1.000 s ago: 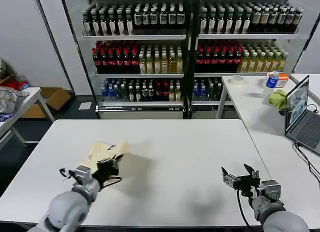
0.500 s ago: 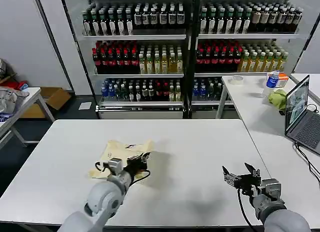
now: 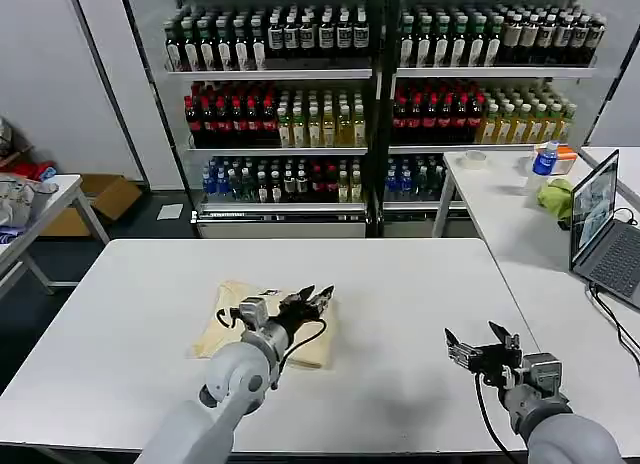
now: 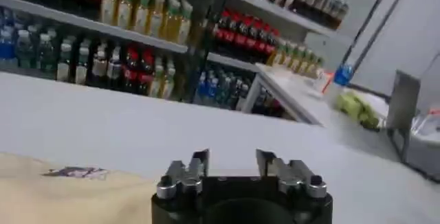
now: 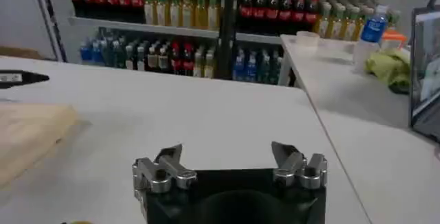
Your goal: Fold and organize the clothes.
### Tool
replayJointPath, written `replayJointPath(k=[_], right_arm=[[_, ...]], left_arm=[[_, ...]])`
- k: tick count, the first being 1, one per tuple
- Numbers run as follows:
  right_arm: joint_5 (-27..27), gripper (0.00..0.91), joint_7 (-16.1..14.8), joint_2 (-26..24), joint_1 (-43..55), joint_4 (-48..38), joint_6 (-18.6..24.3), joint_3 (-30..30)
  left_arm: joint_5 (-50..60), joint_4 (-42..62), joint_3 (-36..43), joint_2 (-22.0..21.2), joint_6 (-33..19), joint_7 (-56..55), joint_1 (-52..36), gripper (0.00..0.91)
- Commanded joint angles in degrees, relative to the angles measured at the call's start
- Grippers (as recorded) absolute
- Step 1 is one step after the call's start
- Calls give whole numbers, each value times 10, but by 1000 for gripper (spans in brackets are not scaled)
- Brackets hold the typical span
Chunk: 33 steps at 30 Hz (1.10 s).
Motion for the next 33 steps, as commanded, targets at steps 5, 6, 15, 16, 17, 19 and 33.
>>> replayJointPath(k=[5, 6, 15, 16, 17, 19, 33], right_arm=[[-8, 907, -21, 38, 56, -21, 55, -52], [-2, 907, -21, 47, 71, -25, 57, -68], [108, 907, -8, 158, 172, -99, 76, -176], [119, 907, -5, 169, 179, -110, 75, -180], [128, 907, -3, 181, 186, -120, 71, -185], [142, 907, 4, 203, 200, -140, 67, -199], [158, 907, 23, 347, 254, -258, 72, -252]], left_arm=[[93, -109, -185, 117, -70, 21, 107, 907], [101, -112, -202, 127, -73, 21, 123, 907], [148, -123, -333, 159, -103, 24, 224, 907], [148, -124, -338, 158, -103, 26, 230, 907], [148, -124, -341, 157, -103, 27, 235, 907], [148, -124, -346, 155, -103, 30, 242, 907], [141, -125, -345, 149, -103, 37, 252, 907]])
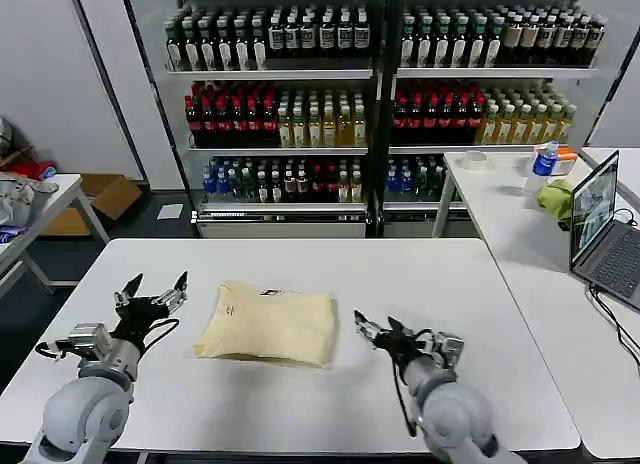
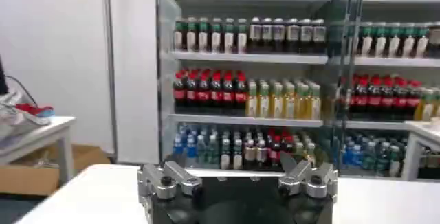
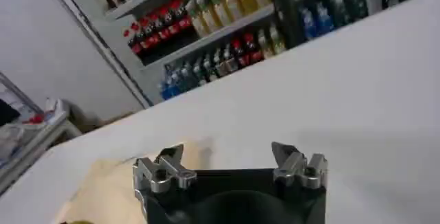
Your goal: Fold and organize the clothes.
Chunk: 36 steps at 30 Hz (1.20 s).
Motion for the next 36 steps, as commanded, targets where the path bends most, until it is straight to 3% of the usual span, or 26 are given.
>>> replayJointPath(k=[1, 19, 36], right_arm=[[28, 907, 9, 124, 55, -96, 10, -49], [2, 907, 43, 183, 83, -153, 9, -66], [-9, 907, 59, 160, 70, -137, 13, -59]], left_arm=[[16, -13, -33, 9, -7, 3, 32, 907], [13, -22, -27, 2, -3, 2, 33, 907], [2, -33, -33, 1, -1, 1, 41, 907]])
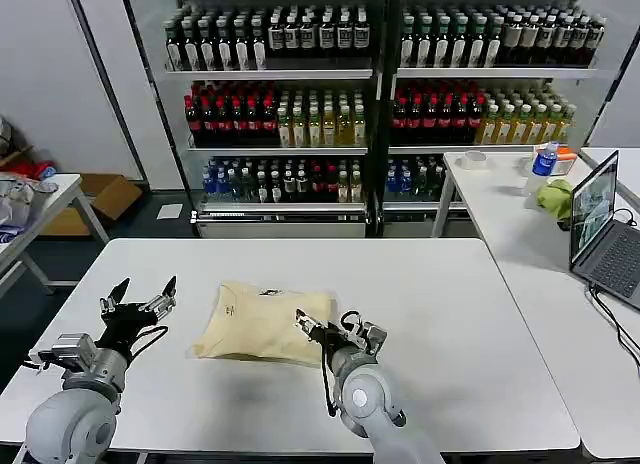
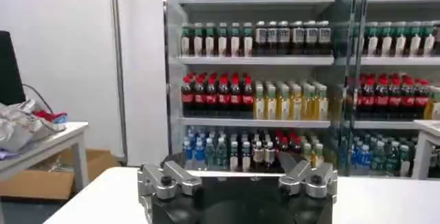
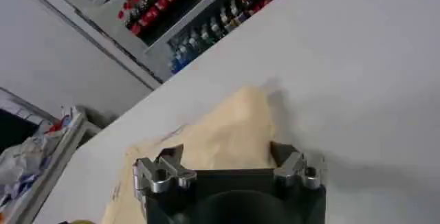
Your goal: Fold and organize the clothes.
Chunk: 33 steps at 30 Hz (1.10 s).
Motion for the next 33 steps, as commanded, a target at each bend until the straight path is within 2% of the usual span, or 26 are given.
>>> replayJointPath(k=[1, 19, 33], right_arm=[[-4, 907, 8, -3, -1, -1, 1, 1], [-2, 907, 27, -13, -8, 12, 7, 12], [20, 907, 43, -80, -5, 32, -4, 32]], left_arm=[[-2, -1, -1, 1, 0, 0, 2, 907], [-8, -1, -3, 1, 2, 0, 4, 907], [-11, 3, 0, -1, 3, 0, -3, 907]])
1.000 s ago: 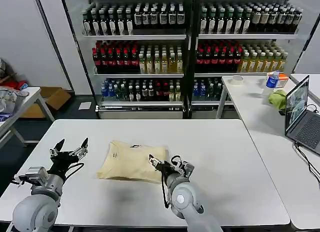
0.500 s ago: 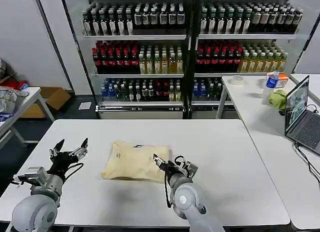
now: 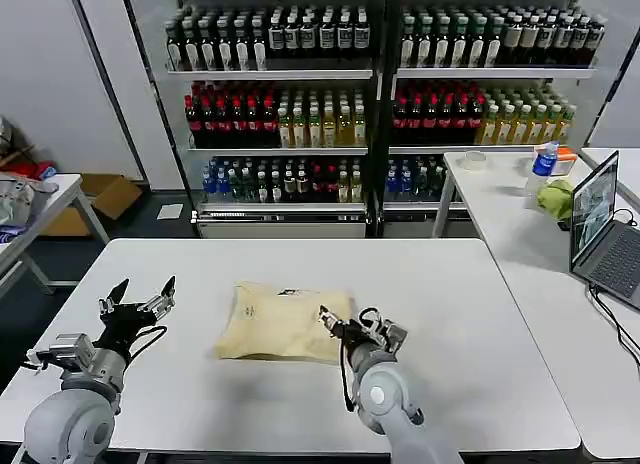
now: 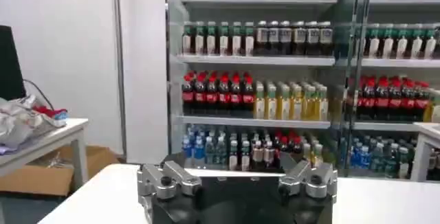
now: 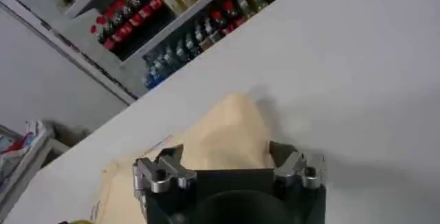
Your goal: Fold and organize the clothes.
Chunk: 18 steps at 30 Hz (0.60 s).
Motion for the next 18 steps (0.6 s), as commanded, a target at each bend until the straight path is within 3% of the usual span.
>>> replayJointPath(k=[1, 13, 18], right_arm=[[18, 907, 7, -56, -3, 17, -3, 13], [43, 907, 3, -104, 1, 24, -8, 41], [30, 907, -12, -106, 4, 30, -10, 45]], left_arm=[[-1, 2, 2, 0, 1, 0, -3, 907], [-1, 3, 8, -2, 3, 0, -10, 907], [-1, 2, 9, -4, 3, -1, -11, 907]])
